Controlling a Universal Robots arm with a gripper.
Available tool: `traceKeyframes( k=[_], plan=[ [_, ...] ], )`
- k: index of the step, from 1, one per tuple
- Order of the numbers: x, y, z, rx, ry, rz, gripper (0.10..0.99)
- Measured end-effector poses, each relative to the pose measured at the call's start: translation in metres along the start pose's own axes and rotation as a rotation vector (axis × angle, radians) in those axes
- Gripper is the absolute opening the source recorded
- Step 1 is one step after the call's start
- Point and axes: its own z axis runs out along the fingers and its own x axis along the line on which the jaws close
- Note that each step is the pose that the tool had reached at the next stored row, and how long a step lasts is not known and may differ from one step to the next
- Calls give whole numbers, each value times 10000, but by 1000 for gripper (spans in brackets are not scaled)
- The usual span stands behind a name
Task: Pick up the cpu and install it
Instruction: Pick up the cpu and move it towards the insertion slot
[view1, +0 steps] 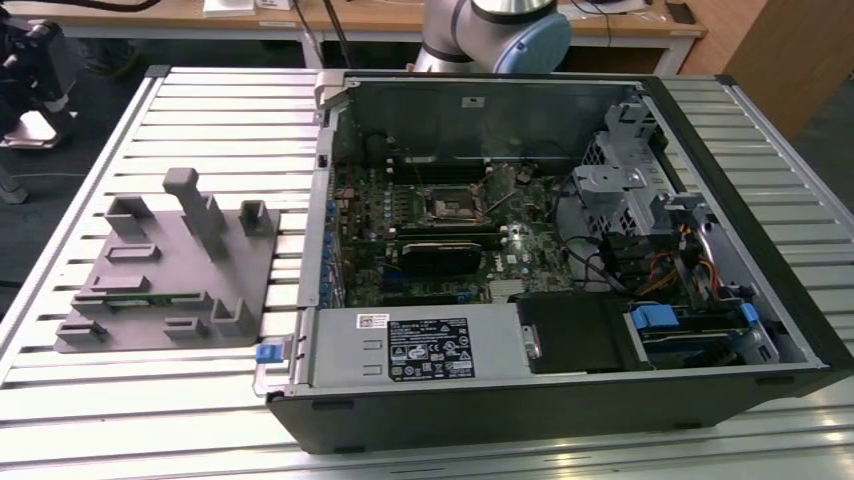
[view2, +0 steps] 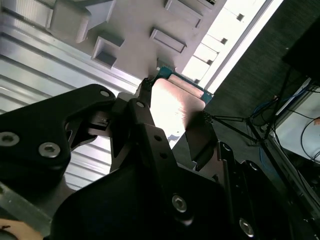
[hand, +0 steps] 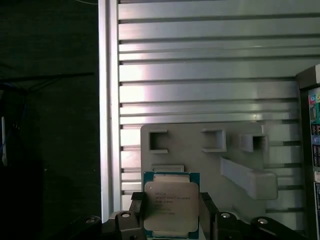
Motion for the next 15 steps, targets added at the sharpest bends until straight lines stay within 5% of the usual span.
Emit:
traceKeyframes(
  k=[8,15],
  plan=[
    [-8,8,-89,-2,-2,0,525],
    [-132,13,-90,0,0,0,525]
  ],
)
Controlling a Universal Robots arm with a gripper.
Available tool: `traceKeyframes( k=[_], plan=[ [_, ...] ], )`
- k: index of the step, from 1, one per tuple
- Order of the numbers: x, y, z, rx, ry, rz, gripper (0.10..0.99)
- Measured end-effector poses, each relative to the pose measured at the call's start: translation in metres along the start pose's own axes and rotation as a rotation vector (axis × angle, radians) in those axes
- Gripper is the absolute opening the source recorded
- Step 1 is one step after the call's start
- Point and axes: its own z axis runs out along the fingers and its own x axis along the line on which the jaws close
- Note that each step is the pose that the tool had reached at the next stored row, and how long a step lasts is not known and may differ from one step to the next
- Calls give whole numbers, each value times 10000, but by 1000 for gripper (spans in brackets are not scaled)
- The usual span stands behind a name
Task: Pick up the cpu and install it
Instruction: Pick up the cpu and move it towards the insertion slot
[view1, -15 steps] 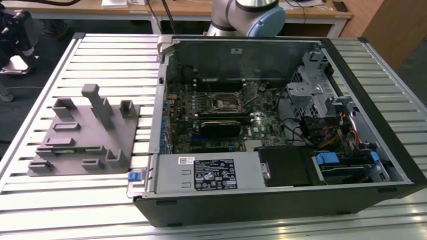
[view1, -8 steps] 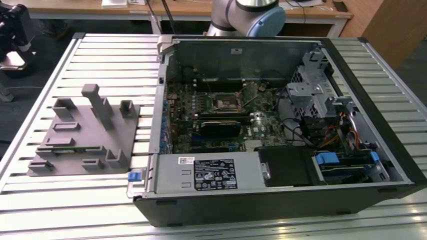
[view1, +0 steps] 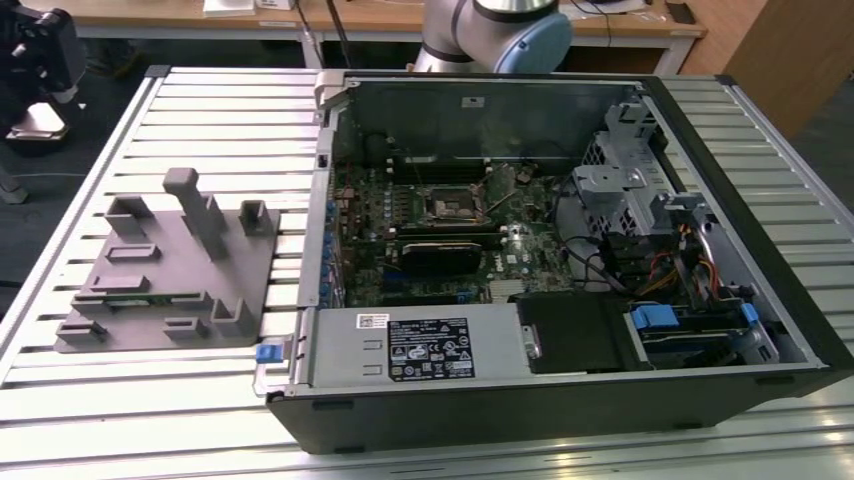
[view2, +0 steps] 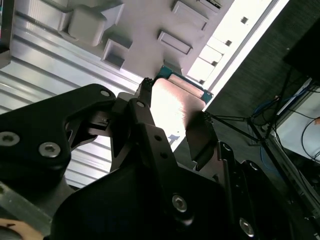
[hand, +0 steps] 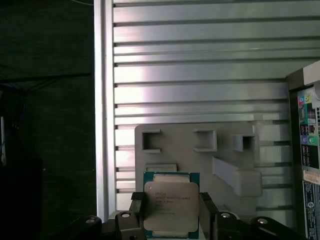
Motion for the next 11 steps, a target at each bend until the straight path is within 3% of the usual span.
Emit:
traceKeyframes(
  k=[11],
  plan=[
    [-171,8,1,0,-1,-1,525]
  ],
)
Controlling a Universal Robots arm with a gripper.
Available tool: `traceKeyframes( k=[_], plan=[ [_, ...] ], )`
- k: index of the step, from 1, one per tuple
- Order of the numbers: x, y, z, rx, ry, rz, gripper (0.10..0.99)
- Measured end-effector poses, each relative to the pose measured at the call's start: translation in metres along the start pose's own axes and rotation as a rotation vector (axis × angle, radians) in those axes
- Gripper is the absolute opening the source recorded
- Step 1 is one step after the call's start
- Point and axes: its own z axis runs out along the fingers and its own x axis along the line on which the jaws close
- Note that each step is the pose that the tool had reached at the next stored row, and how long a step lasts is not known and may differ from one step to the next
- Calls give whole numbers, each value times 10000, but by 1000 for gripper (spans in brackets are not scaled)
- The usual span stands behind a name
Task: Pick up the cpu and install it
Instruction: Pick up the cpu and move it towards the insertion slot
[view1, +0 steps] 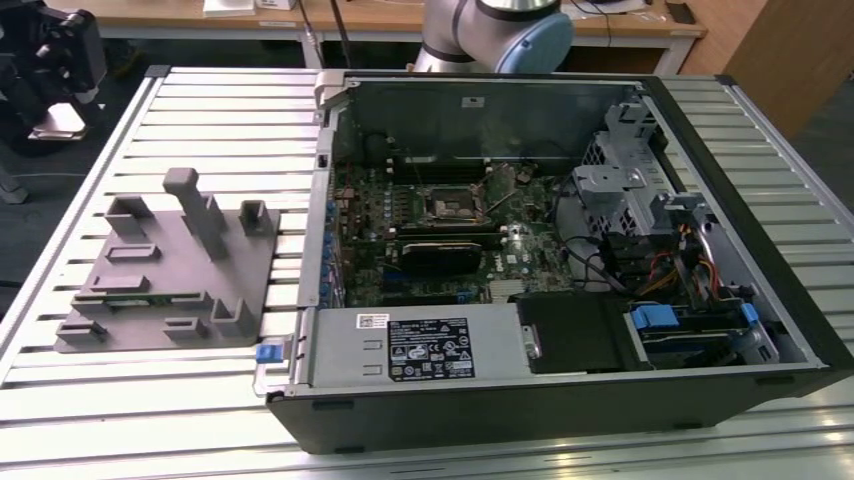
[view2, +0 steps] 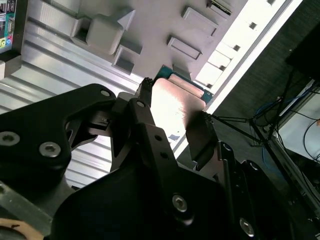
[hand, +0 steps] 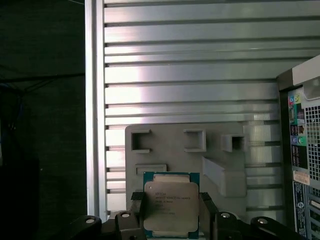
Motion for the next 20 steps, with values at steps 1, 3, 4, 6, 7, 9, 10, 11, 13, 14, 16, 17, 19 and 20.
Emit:
traceKeyframes(
  k=[1,3,4,6,7,9,10,11,13,14,16,17,19,20],
  plan=[
    [-11,0,0,0,0,0,525],
    [-32,1,-1,1,1,0,525],
    [-42,2,0,0,0,0,525],
    [-63,3,-1,0,0,0,525],
    [-72,3,-1,1,1,0,525],
    [-89,4,-1,0,0,0,525],
    [-98,5,-1,1,0,0,525],
    [-107,5,-1,1,1,1,525],
    [-126,6,-1,0,1,0,525],
    [-134,6,-1,0,1,0,525],
    [-154,7,-2,0,0,1,525],
    [-165,8,-2,0,0,0,525],
    [-194,9,-2,1,1,1,525],
    [-210,10,-2,0,0,0,525]
  ],
)
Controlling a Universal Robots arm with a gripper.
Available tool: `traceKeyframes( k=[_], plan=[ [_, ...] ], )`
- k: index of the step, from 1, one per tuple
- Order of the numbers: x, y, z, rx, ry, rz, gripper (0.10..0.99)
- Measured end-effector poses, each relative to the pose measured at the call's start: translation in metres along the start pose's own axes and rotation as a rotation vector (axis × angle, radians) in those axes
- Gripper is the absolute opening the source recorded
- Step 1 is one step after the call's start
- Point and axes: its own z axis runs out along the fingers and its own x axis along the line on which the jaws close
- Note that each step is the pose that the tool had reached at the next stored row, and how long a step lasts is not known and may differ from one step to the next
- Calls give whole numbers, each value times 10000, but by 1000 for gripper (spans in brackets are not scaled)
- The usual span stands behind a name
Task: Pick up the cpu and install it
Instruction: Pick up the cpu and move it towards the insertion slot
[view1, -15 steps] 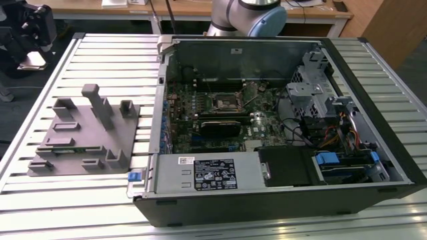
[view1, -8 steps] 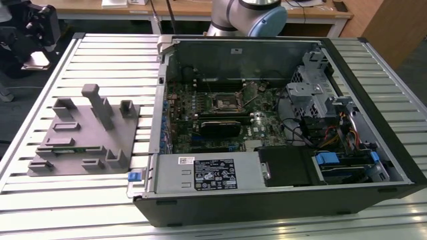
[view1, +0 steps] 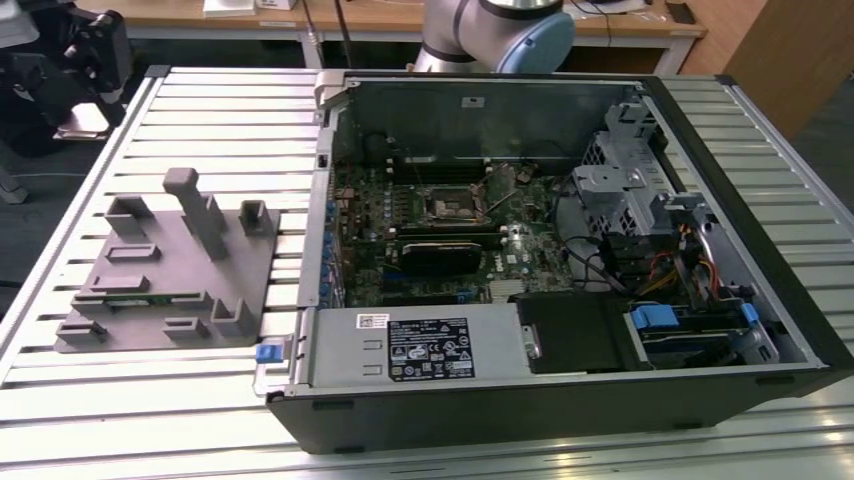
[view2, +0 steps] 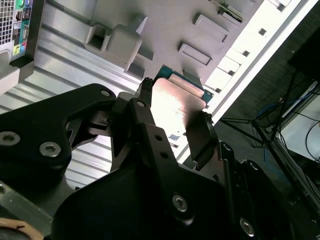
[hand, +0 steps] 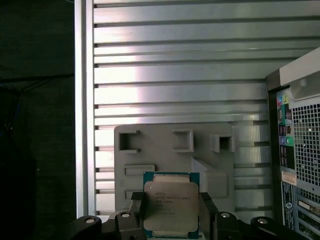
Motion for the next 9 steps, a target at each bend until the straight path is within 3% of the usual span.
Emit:
traceKeyframes(
  k=[9],
  plan=[
    [-161,8,-2,0,0,0,525]
  ],
)
